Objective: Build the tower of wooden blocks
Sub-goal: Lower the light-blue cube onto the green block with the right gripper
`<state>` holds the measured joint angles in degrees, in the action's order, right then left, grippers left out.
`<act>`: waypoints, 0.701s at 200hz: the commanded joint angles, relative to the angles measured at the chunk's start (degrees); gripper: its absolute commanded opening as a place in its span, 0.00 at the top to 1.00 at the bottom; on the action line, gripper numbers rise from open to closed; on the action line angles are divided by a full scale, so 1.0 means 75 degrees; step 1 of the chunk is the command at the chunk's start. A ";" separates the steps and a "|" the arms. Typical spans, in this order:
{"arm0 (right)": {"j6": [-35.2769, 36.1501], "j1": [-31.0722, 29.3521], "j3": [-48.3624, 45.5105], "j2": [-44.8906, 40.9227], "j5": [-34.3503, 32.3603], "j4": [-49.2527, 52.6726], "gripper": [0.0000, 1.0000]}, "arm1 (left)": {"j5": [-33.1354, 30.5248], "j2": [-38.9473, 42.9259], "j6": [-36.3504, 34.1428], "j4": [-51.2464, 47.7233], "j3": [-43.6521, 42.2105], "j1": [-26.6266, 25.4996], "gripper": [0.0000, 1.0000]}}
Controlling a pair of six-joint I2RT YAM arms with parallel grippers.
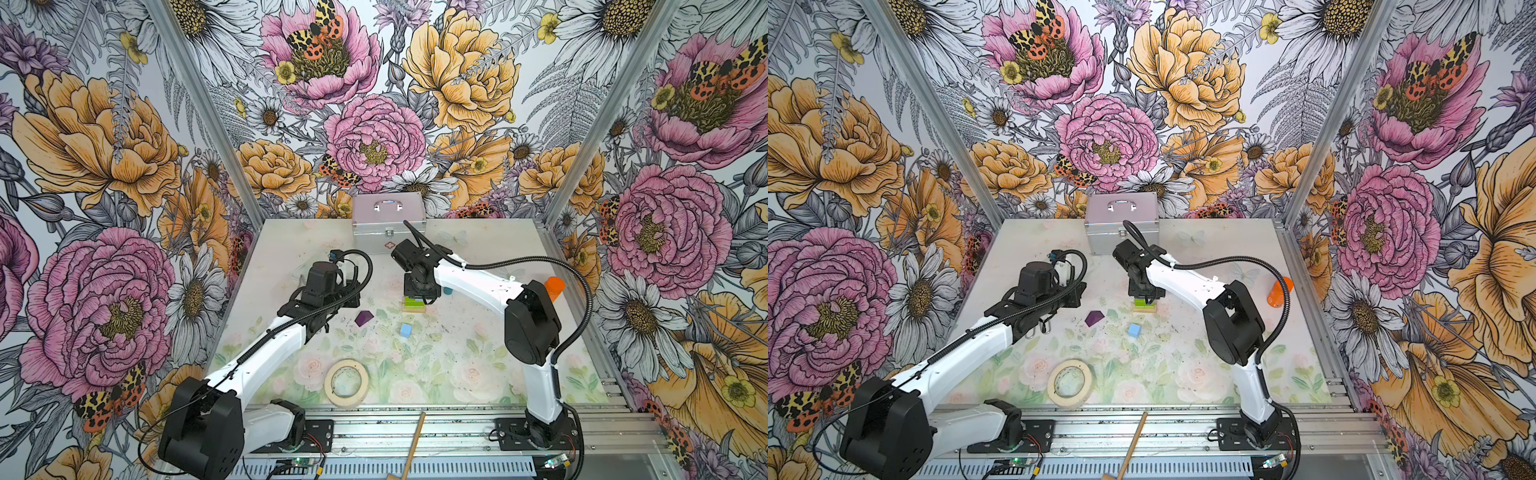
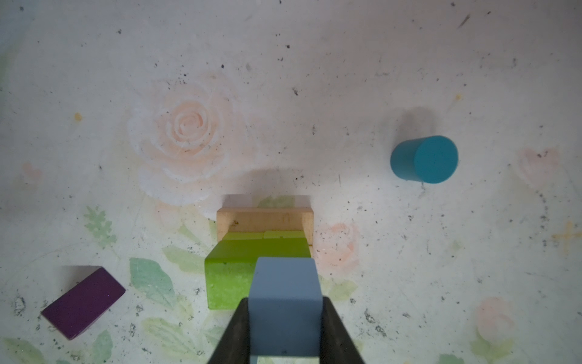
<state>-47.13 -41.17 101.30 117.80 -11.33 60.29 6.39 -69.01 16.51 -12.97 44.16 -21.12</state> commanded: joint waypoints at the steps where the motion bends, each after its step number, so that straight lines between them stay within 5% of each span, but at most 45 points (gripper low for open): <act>1: -0.0138 0.0016 -0.0075 -0.0103 -0.0034 -0.0164 0.71 | 0.0000 -0.0005 -0.0095 0.0234 -0.0088 0.0064 0.90; 140: -0.0169 -0.0010 -0.0088 -0.0098 0.0047 -0.0169 0.72 | -0.0028 0.0035 -0.0100 0.0219 -0.0105 0.0042 0.90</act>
<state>-47.57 -41.17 101.16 117.80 -11.09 59.66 6.39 -69.01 16.51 -12.97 44.12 -21.12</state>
